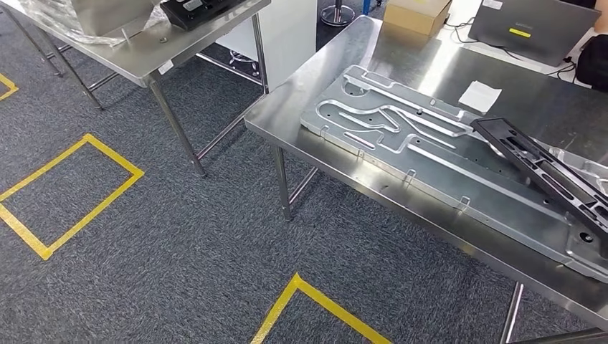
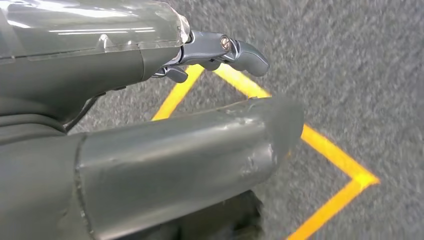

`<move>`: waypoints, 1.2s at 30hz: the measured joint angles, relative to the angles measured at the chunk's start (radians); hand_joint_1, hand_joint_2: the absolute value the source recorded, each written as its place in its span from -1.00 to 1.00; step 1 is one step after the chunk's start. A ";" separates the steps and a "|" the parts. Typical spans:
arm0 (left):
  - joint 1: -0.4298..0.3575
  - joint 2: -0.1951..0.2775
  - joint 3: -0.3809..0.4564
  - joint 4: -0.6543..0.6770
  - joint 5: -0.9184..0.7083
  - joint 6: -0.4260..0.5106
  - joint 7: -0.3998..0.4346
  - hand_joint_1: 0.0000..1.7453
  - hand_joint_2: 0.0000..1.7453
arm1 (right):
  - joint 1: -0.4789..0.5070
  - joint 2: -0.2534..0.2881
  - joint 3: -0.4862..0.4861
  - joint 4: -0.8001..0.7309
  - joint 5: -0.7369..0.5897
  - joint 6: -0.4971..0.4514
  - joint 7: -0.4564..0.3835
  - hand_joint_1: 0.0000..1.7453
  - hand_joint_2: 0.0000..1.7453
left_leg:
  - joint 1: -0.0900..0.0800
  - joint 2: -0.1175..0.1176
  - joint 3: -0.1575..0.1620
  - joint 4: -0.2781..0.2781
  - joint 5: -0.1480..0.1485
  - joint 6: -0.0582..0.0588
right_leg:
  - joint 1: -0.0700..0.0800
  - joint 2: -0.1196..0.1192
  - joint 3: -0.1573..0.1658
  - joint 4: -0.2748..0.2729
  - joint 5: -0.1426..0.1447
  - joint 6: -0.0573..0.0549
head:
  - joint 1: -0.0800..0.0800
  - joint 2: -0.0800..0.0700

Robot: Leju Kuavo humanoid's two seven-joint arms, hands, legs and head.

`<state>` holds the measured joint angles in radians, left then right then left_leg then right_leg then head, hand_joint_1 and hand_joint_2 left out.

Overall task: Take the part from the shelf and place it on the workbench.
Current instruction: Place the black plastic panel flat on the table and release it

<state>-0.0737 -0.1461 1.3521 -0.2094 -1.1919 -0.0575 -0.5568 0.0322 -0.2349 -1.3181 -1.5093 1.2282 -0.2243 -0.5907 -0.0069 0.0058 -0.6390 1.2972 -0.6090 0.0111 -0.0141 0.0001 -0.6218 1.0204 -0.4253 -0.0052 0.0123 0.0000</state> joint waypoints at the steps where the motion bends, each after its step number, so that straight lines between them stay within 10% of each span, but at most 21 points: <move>1: -0.001 0.000 0.000 0.000 -0.002 -0.002 -0.004 -1.00 -1.00 | -0.002 0.016 -0.018 -0.041 -0.029 0.019 -0.014 -1.00 -1.00 | -0.001 0.000 0.043 -0.048 0.027 0.006 | 0.004 0.001 -0.012 0.001 0.009 0.000 | 0.000 0.000; 4: -0.002 0.002 -0.002 0.000 -0.006 -0.009 -0.016 -1.00 -1.00 | -0.009 0.065 -0.071 -0.164 -0.107 0.076 -0.054 -1.00 -1.00 | -0.009 -0.006 0.204 -0.268 0.048 0.029 | 0.009 0.002 -0.030 0.003 0.036 0.007 | 0.000 0.000; 6: -0.001 0.002 -0.002 0.000 -0.009 -0.013 -0.020 -1.00 -1.00 | -0.016 0.089 -0.103 -0.232 -0.130 0.107 -0.076 -1.00 -1.00 | -0.016 -0.006 0.236 -0.330 0.043 0.035 | 0.006 0.001 -0.029 -0.004 0.056 0.018 | -0.002 0.000; 9: 0.001 0.001 -0.001 0.000 -0.002 -0.011 0.005 -1.00 -1.00 | -0.023 0.110 -0.136 -0.295 -0.141 0.143 -0.096 -1.00 -1.00 | -0.014 0.002 0.210 -0.344 0.084 0.051 | 0.000 0.002 -0.043 0.007 0.033 0.034 | -0.006 0.000; 13: 0.000 0.006 0.001 0.000 0.007 0.008 0.063 -1.00 -1.00 | -0.029 0.120 -0.147 -0.317 -0.169 0.217 -0.103 -1.00 -1.00 | -0.012 0.012 0.143 -0.346 0.136 0.061 | -0.005 0.001 -0.088 0.216 -0.146 0.048 | -0.002 0.000; 15: -0.002 0.007 0.002 0.000 0.008 0.016 0.086 -1.00 -1.00 | -0.030 0.132 -0.144 -0.318 -0.206 0.299 -0.098 -1.00 -1.00 | -0.011 0.014 0.106 -0.340 0.156 0.056 | -0.009 0.000 -0.074 0.276 -0.108 0.053 | -0.002 0.000; 17: -0.003 0.007 0.004 0.000 0.008 0.022 0.099 -1.00 -1.00 | -0.031 0.149 -0.134 -0.322 -0.228 0.368 -0.088 -1.00 -1.00 | -0.009 0.016 0.074 -0.326 0.173 0.047 | -0.014 -0.001 0.003 0.208 -0.046 0.056 | -0.001 0.000; 21: -0.007 0.007 0.005 0.000 0.007 0.027 0.105 -1.00 -1.00 | -0.033 0.172 -0.114 -0.330 -0.238 0.401 -0.075 -1.00 -1.00 | -0.011 0.017 0.043 -0.295 0.191 0.027 | -0.007 -0.003 0.179 -0.045 -0.118 0.040 | -0.001 0.000; 28: -0.010 0.011 0.015 0.000 0.015 0.033 0.129 -1.00 -1.00 | -0.007 0.232 -0.041 -0.343 -0.281 0.436 -0.060 -1.00 -1.00 | -0.009 0.016 0.033 -0.294 0.180 0.040 | -0.001 -0.004 0.173 -0.053 -0.109 0.019 | -0.002 0.000; 36: -0.011 0.014 0.026 0.000 0.019 0.039 0.150 -1.00 -1.00 | 0.007 0.276 0.027 -0.343 -0.294 0.408 -0.047 -1.00 -1.00 | -0.007 0.014 0.030 -0.293 0.213 0.047 | 0.002 -0.005 0.169 -0.051 -0.109 0.026 | -0.002 0.000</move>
<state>-0.0844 -0.1316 1.3777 -0.2090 -1.1725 -0.0181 -0.4065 0.0396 0.0409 -1.2913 -1.8518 0.9344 0.1832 -0.6377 -0.0142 0.0199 -0.6090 1.0042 -0.3964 0.0584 -0.0125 -0.0050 -0.4523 0.9697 -0.5344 0.0210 0.0107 0.0000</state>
